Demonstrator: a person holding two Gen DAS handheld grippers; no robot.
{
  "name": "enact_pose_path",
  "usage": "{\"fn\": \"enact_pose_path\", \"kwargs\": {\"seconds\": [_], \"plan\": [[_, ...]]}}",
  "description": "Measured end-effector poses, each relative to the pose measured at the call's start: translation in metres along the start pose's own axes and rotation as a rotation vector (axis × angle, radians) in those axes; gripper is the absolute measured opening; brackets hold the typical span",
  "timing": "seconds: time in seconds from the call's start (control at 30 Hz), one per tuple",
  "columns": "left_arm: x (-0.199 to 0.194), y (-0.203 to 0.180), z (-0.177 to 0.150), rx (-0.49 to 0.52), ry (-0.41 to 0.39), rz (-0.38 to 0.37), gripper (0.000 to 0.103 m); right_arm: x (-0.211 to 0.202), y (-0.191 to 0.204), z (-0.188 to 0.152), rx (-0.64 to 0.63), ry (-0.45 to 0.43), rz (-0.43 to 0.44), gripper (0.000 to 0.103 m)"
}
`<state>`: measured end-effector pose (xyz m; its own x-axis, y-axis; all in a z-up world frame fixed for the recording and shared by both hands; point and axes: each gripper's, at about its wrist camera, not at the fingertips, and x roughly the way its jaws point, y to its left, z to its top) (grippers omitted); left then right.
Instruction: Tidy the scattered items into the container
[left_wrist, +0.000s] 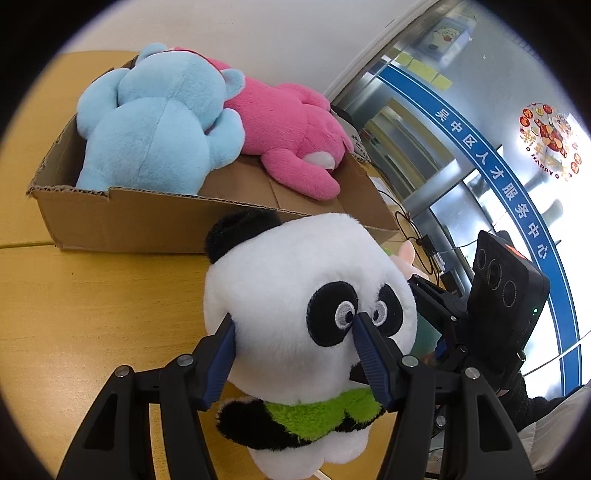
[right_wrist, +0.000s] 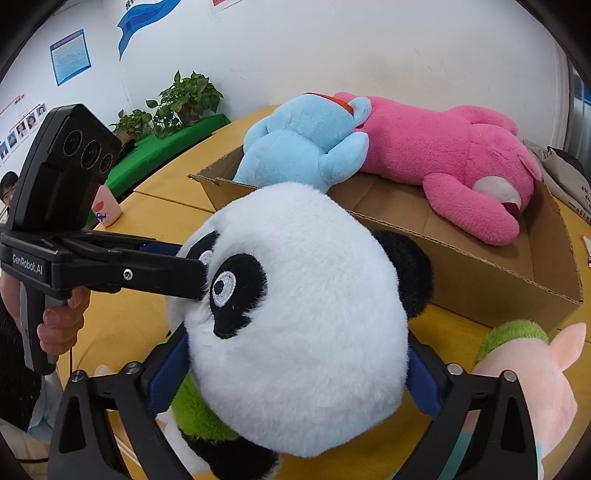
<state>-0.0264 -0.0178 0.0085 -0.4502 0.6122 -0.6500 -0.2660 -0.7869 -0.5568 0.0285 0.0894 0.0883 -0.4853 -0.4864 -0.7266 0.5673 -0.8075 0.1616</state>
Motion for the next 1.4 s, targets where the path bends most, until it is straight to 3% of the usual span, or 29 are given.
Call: {"fn": "enact_pose_path", "kwargs": {"seconds": [0.27,0.47,0.73,0.87,1.0,1.4], "plan": [[-0.004,0.012,-0.004,-0.034,-0.007,-0.009,0.061,0.009,0.001,0.001,0.012,0.027,0.007,0.103],[-0.005,0.018,-0.007,-0.039,-0.017,-0.014,0.061,0.008,0.006,0.001,-0.016,0.012,-0.002,0.097],[-0.002,0.019,0.004,-0.013,-0.010,-0.003,0.073,0.009,0.004,0.001,-0.009,0.013,-0.004,0.096],[0.002,0.017,0.005,-0.010,0.003,-0.037,0.064,0.007,0.001,-0.001,0.006,0.013,0.001,0.093],[-0.005,0.001,0.001,0.026,0.000,-0.005,0.057,-0.001,0.001,-0.006,0.014,-0.014,0.012,0.089],[-0.040,-0.061,0.027,0.129,-0.117,0.035,0.056,-0.061,0.000,0.015,-0.008,-0.167,0.004,0.086]]}}
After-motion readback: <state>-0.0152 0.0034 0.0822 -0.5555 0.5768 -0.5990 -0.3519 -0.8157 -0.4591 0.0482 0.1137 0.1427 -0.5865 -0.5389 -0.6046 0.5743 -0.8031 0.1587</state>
